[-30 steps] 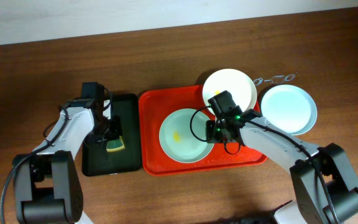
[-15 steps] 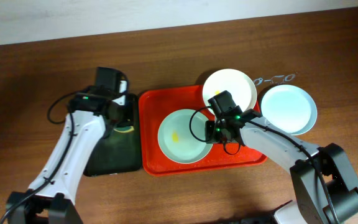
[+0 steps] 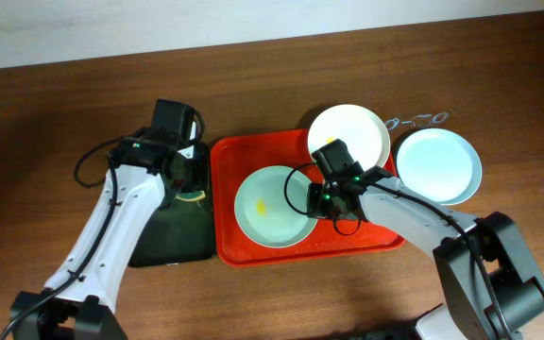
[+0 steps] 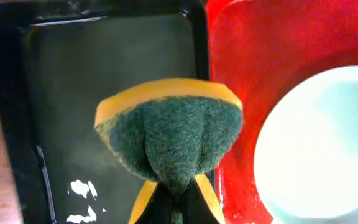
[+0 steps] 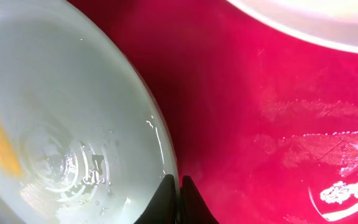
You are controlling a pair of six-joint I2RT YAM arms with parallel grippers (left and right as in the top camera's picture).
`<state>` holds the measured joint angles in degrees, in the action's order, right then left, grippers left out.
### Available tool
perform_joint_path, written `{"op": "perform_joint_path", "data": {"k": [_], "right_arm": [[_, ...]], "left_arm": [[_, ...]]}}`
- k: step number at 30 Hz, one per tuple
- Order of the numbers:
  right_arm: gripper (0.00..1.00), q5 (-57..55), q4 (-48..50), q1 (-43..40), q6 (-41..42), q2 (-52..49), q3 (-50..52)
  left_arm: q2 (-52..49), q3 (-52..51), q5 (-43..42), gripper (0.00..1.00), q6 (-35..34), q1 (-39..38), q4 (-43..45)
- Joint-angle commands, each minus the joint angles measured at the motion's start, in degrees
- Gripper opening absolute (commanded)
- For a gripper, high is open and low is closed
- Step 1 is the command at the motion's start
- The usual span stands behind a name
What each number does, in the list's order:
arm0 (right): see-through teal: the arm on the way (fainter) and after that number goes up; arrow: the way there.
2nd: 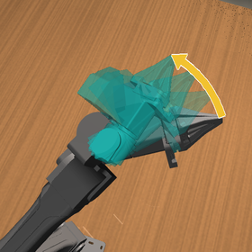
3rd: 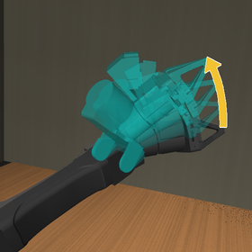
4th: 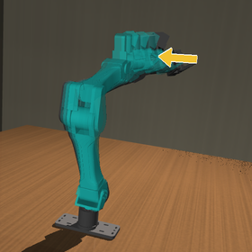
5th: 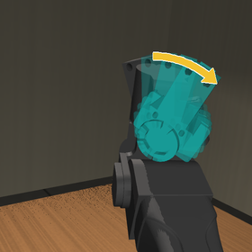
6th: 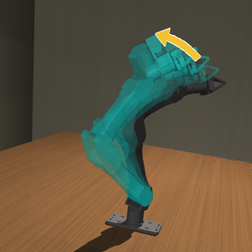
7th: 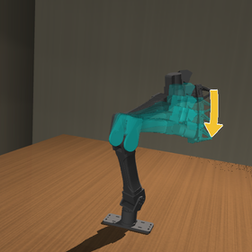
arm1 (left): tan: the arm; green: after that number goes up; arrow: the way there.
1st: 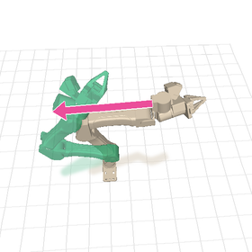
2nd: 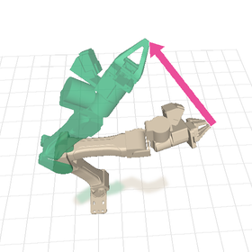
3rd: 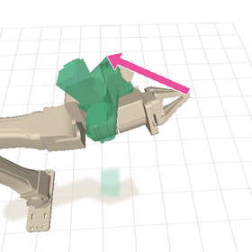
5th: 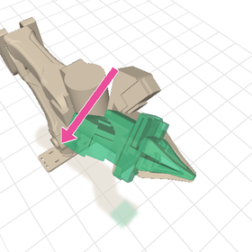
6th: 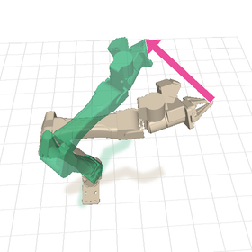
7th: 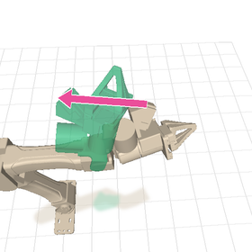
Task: Clean dirty plates on tray and stack at the side
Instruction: 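Carry the sponge with the left gripper onto the white plate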
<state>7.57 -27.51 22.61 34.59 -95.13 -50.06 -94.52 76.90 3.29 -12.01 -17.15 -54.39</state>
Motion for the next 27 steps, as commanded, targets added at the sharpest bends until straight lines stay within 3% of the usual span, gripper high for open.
{"op": "perform_joint_path", "data": {"k": [1,5,8,9,12,13,27], "right_arm": [[0.04,-0.5,0.2,0.6,0.7,-0.8,-0.2],[0.05,-0.5,0.2,0.6,0.6,-0.8,-0.2],[0.24,-0.5,0.2,0.6,0.6,-0.8,-0.2],[0.34,-0.5,0.2,0.6,0.6,-0.8,-0.2],[0.93,-0.5,0.2,0.6,0.7,-0.8,-0.2],[0.98,-0.5,0.2,0.6,0.7,-0.8,-0.2],[0.98,-0.1,0.2,0.6,0.7,-0.8,-0.2]], "left_arm": [[-1.8,5.8,1.0,0.00,-1.6,-0.1,-1.9],[-3.0,5.8,-1.2,0.00,-1.6,-0.1,-1.7],[-3.6,5.7,-2.1,0.00,-1.6,-0.1,-1.7],[-3.9,5.7,-3.3,0.00,-1.6,-0.3,-1.6],[-5.1,5.7,-3.7,0.00,-1.6,-1.8,-1.0],[-5.5,5.7,-3.7,0.00,-1.6,-2.4,-0.8],[-5.8,5.7,-3.5,0.00,-1.7,-4.3,-0.4]]}}
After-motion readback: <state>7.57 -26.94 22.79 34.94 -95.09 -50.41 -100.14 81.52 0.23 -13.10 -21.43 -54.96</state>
